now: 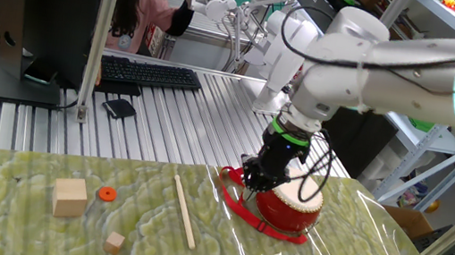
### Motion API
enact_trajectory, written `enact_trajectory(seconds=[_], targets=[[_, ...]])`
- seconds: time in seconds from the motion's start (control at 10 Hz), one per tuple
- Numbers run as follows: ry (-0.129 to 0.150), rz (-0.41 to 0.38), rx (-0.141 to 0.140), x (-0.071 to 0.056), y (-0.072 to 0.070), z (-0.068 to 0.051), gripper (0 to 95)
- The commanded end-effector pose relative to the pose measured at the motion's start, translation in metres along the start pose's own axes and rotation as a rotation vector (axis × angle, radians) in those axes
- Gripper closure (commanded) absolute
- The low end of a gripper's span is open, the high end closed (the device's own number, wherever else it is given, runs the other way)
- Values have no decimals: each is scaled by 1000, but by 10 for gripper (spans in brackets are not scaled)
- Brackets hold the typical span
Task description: Play the drum
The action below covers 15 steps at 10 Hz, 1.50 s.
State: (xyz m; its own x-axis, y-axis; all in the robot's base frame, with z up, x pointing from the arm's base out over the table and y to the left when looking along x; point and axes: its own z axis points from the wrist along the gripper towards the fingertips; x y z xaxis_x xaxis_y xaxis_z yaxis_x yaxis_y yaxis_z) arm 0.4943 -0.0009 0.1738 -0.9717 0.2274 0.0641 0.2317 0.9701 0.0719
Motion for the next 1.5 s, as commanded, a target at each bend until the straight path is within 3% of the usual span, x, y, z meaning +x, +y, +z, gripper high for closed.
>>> enact_trajectory(seconds=[0.1,0.3,1.0,1.2,1.5], targets=[[-4,-10,4,2,-2,-5,950],[-13,-13,26,4,0,-7,950],[-22,-18,25,6,3,-9,950],[-49,-52,28,7,4,-9,950],[-48,-119,27,5,7,-6,950]])
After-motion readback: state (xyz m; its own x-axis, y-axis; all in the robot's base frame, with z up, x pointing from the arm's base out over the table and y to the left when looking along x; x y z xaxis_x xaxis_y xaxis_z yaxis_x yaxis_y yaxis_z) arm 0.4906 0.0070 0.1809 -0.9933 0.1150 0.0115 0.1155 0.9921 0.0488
